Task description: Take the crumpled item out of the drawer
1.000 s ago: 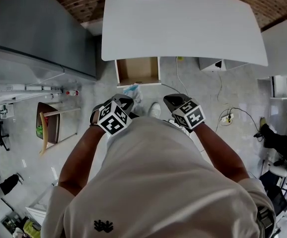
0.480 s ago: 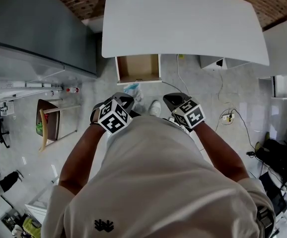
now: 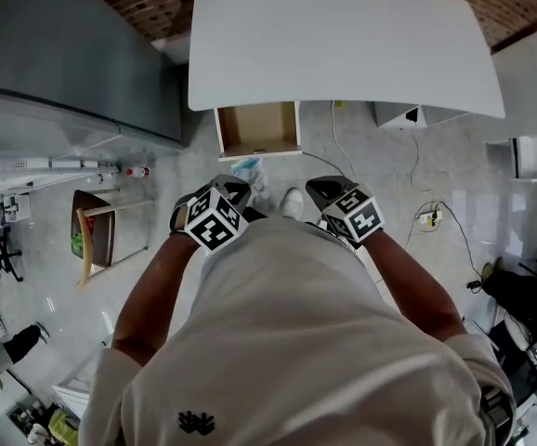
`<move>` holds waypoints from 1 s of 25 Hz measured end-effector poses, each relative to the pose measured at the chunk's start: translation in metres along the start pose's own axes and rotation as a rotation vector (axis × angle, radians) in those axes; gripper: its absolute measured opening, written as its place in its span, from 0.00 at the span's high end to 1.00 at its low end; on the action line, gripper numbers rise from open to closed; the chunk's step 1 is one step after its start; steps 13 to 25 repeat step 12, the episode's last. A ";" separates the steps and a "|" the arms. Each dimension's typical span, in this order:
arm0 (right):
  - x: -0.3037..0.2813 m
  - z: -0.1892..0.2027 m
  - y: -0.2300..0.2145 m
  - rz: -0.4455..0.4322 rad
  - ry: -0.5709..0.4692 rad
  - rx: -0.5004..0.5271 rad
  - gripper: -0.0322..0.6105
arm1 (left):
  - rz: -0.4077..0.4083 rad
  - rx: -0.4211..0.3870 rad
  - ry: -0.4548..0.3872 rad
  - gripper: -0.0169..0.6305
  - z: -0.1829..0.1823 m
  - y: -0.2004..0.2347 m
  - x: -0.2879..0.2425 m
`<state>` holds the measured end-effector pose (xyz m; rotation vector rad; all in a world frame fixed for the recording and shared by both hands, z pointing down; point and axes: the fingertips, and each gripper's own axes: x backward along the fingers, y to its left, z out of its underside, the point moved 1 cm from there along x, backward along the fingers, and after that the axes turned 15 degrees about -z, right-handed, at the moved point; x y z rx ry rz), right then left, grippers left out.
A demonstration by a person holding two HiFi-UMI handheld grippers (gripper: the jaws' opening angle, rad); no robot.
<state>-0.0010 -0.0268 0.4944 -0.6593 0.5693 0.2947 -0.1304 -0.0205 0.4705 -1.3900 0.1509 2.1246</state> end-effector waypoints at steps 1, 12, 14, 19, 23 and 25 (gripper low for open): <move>0.001 0.001 -0.001 0.003 -0.005 -0.001 0.90 | 0.001 -0.002 0.002 0.94 0.000 -0.001 -0.001; 0.015 0.018 -0.013 0.020 -0.002 -0.020 0.90 | 0.008 -0.031 0.025 0.94 -0.009 -0.005 -0.019; 0.015 0.018 -0.013 0.020 -0.002 -0.020 0.90 | 0.008 -0.031 0.025 0.94 -0.009 -0.005 -0.019; 0.015 0.018 -0.013 0.020 -0.002 -0.020 0.90 | 0.008 -0.031 0.025 0.94 -0.009 -0.005 -0.019; 0.015 0.018 -0.013 0.020 -0.002 -0.020 0.90 | 0.008 -0.031 0.025 0.94 -0.009 -0.005 -0.019; 0.015 0.018 -0.013 0.020 -0.002 -0.020 0.90 | 0.008 -0.031 0.025 0.94 -0.009 -0.005 -0.019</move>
